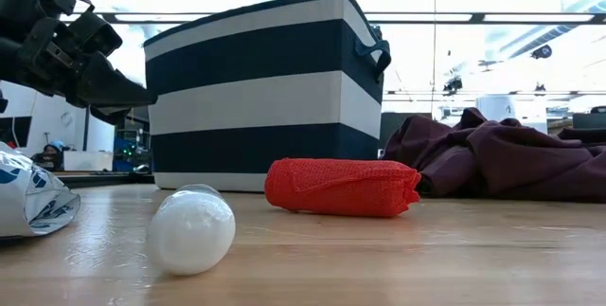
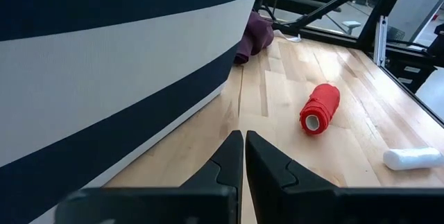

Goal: Pick & place medical supplies in basket/bin
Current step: Put the white pill bottle into the blue bin

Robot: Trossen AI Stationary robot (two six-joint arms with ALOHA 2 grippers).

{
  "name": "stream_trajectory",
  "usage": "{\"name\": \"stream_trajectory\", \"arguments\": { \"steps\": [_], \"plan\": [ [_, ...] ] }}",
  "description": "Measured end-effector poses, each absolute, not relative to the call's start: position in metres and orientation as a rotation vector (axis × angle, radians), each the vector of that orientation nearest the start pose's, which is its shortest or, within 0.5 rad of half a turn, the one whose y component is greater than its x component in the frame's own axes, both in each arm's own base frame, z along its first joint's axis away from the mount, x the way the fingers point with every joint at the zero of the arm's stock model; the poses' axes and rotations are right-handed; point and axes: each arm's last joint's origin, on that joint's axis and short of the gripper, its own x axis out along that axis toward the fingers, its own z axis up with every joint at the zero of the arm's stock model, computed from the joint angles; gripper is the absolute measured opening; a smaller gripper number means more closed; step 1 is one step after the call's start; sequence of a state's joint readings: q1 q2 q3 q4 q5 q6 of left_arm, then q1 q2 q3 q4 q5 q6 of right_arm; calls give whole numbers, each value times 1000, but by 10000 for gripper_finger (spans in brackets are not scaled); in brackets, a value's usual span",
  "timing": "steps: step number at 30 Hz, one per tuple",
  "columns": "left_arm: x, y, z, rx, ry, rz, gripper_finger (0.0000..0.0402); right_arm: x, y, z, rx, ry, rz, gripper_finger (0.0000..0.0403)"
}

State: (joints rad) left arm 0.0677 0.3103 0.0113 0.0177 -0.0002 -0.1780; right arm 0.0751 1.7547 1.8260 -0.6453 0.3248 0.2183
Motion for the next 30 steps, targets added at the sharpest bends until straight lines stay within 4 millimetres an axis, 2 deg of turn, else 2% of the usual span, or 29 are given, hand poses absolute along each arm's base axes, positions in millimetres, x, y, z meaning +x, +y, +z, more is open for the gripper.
{"name": "stream_trajectory", "arguments": {
  "steps": [4,7,11,14,20,30],
  "plan": [
    [113,8,142,-186,275,92,0,395,-31,399,86,523,-367,161],
    [113,8,142,-186,274,92,0,399,-68,397,118,571,-389,161],
    [113,8,142,-186,274,93,0,401,-111,381,145,721,-456,161],
    [113,8,142,-186,274,93,0,405,-135,365,150,835,-471,164],
    [113,8,142,-186,274,93,0,425,-161,326,115,1010,-459,164],
    [113,8,142,-186,278,93,0,444,-169,267,118,1266,-415,166]
  ]
}}
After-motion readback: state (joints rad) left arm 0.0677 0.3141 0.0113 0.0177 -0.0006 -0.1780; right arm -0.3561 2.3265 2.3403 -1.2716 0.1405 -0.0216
